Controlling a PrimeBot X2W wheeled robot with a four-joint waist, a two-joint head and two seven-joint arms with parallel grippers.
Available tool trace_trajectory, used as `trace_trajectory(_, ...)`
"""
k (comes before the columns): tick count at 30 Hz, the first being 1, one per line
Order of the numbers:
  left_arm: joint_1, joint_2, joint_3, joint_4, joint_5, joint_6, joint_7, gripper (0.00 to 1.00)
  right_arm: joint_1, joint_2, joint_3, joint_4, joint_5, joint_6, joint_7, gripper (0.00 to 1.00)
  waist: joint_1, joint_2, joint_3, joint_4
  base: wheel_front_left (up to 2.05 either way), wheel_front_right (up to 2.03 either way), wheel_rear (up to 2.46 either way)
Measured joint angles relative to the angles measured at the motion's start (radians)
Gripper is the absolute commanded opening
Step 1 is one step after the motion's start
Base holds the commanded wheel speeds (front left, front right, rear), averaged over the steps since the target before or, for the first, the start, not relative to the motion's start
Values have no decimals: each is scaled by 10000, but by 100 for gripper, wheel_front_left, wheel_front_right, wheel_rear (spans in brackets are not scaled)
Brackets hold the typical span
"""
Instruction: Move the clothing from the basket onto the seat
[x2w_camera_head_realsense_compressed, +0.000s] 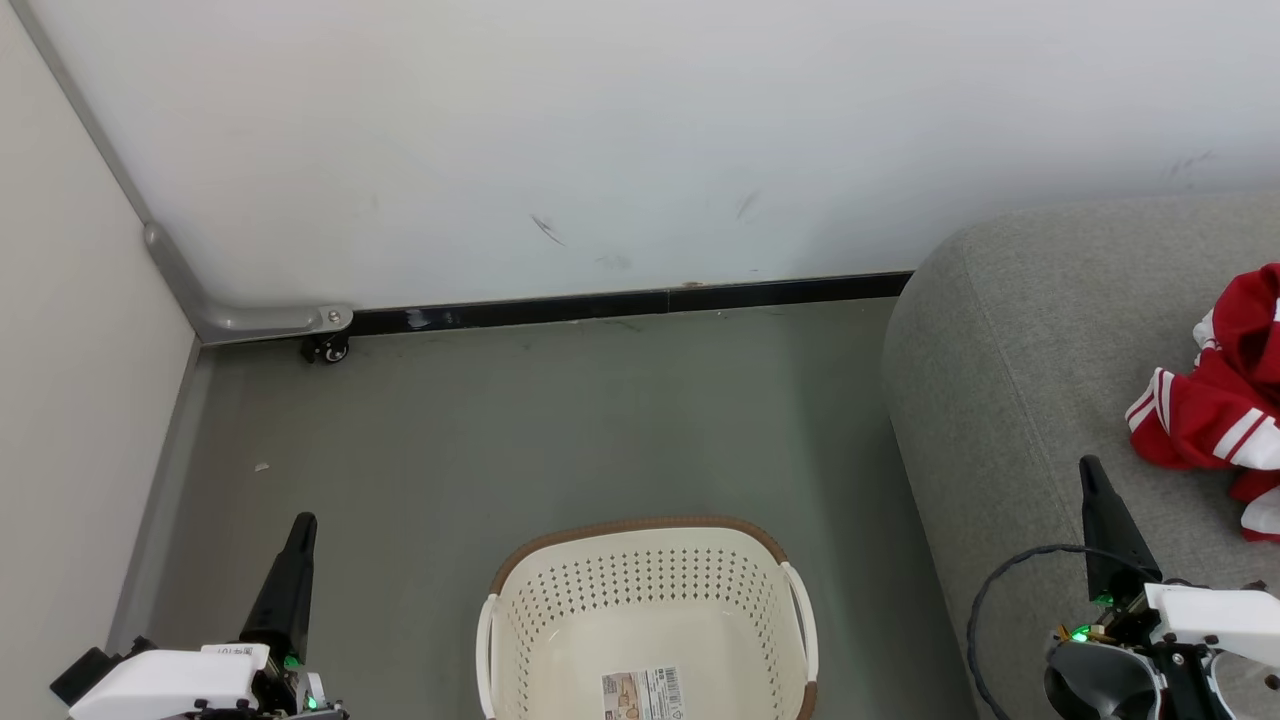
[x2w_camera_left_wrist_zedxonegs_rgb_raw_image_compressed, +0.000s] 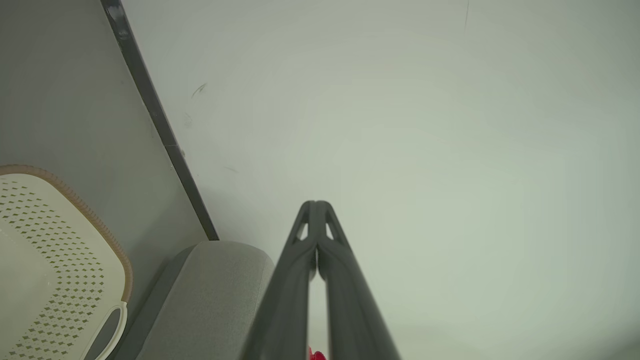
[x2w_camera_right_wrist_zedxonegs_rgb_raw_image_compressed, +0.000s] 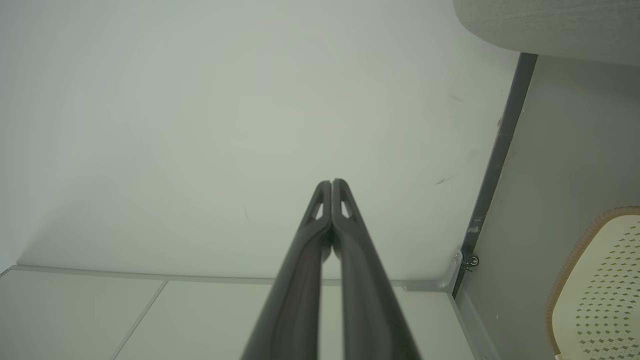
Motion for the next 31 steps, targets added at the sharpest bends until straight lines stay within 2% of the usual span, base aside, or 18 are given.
trace_trajectory(31,0,0,-4,-8,-2,0,0,0,0,0,2,0,0,0,0,0,0,0,0,0,0,0,0)
